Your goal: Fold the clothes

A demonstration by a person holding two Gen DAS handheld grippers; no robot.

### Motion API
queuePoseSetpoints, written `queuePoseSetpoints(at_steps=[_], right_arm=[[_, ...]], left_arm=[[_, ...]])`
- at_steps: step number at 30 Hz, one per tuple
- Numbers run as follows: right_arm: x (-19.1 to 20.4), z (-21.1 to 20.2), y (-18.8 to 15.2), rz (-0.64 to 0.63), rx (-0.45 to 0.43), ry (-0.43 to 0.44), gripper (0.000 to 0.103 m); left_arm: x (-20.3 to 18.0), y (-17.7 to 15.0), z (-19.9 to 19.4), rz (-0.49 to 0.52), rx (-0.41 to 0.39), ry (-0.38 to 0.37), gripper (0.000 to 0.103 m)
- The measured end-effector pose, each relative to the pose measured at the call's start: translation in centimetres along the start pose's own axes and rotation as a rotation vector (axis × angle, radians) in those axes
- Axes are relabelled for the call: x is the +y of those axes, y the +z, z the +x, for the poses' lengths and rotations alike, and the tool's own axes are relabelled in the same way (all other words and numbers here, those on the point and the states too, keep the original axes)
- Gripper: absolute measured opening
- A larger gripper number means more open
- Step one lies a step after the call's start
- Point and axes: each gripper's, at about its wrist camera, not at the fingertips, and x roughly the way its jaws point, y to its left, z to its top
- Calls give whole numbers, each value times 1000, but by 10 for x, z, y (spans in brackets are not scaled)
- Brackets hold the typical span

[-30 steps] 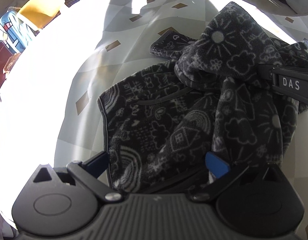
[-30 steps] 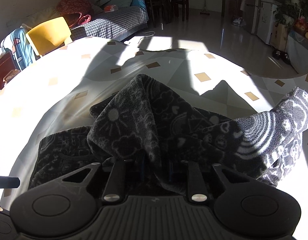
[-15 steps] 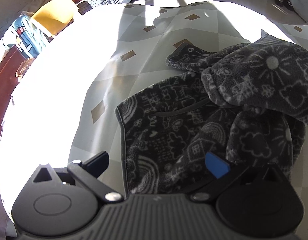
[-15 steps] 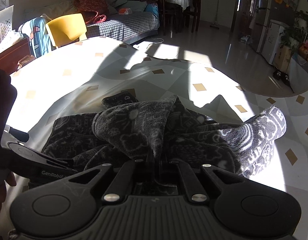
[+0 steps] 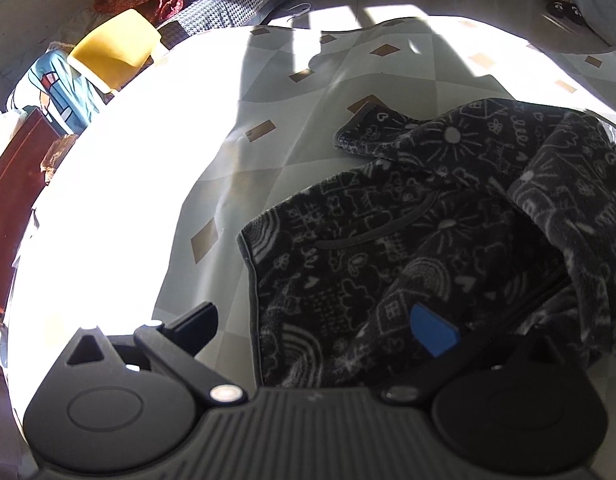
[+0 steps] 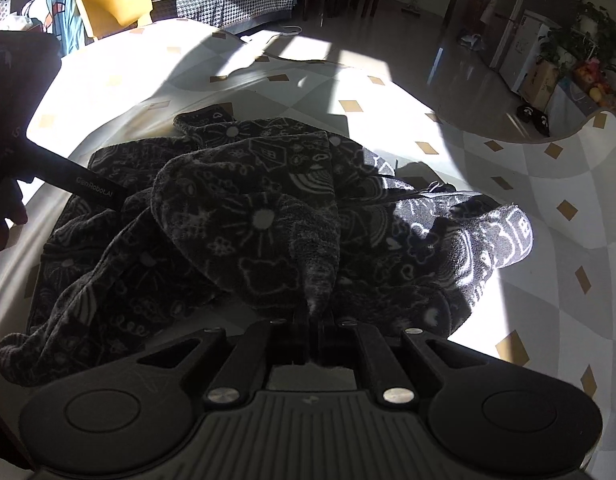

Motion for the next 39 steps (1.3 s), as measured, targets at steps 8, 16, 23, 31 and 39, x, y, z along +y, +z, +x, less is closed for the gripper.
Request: queuePoseSetpoints(at_steps=[8, 16, 23, 31, 39], right_arm=[[-1, -18, -5, 26, -37, 2, 37], [13, 4, 19, 90, -49, 65, 43], [35, 21, 31, 78, -39, 48, 45], [41, 36, 40, 103, -30, 28, 45], [45, 49, 50, 127, -19, 22, 45]], left_arm=[[-22, -8, 1, 76, -2, -45, 103], [-40, -22, 4, 146, 14, -72, 103], [-43, -32, 8, 180, 20, -82, 103], [-41, -39, 10, 187, 30, -93, 103], [-46, -42, 13, 203, 40, -97, 103]])
